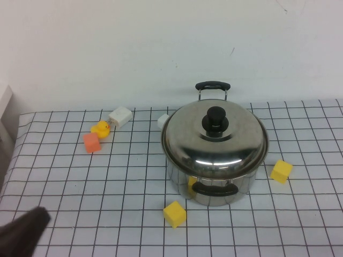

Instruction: Cover the pot

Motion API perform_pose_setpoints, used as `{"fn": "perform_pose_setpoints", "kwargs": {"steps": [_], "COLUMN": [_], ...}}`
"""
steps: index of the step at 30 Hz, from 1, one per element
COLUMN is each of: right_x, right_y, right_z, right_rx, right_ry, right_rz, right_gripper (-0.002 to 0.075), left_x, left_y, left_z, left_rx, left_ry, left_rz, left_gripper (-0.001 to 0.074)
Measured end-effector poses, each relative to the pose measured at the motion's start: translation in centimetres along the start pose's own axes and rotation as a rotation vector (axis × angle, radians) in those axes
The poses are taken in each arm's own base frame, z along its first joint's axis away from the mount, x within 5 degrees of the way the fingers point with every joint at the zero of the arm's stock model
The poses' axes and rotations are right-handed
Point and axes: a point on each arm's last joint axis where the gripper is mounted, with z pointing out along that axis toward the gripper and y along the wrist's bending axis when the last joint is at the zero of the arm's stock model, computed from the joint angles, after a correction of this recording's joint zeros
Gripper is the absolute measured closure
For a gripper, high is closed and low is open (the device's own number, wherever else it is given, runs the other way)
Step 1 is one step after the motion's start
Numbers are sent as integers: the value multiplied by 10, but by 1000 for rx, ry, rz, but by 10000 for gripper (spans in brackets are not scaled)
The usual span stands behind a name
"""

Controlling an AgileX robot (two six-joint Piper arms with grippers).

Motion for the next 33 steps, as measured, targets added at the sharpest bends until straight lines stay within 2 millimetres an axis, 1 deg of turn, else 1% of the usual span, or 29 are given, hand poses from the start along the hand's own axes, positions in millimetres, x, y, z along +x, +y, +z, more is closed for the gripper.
{"fn": "perform_pose_setpoints", "kwargs": {"steps": [2, 5, 8, 12, 20, 23, 26, 33], "right_x": [0, 0, 0, 0, 0, 0, 0, 0], "right_y": [0, 0, 0, 0, 0, 0, 0, 0], "right_z": [0, 0, 0, 0, 0, 0, 0, 0], "right_rx": [0, 0, 0, 0, 1, 1, 1, 1], "right_ry": [0, 0, 0, 0, 0, 0, 0, 0], "right_rz": [0, 0, 0, 0, 0, 0, 0, 0], "right_gripper": [717, 717, 717, 717, 717, 717, 717, 717], "left_x": [-3, 2, 13, 25, 49, 52, 60, 59], "left_y": [6, 18, 26, 30, 39, 41, 43, 43], "left_z": [-3, -8, -14, -22, -30, -32, -33, -33], "left_rx": [-63, -179, -254, -280, -334, -350, -388, -394], "left_ry": [-37, -48, -17, -4, -66, -56, 18, 25], "left_rz": [-95, -184, -167, -124, -129, -151, -171, -125], "left_gripper": [735, 735, 735, 735, 736, 736, 736, 736]}}
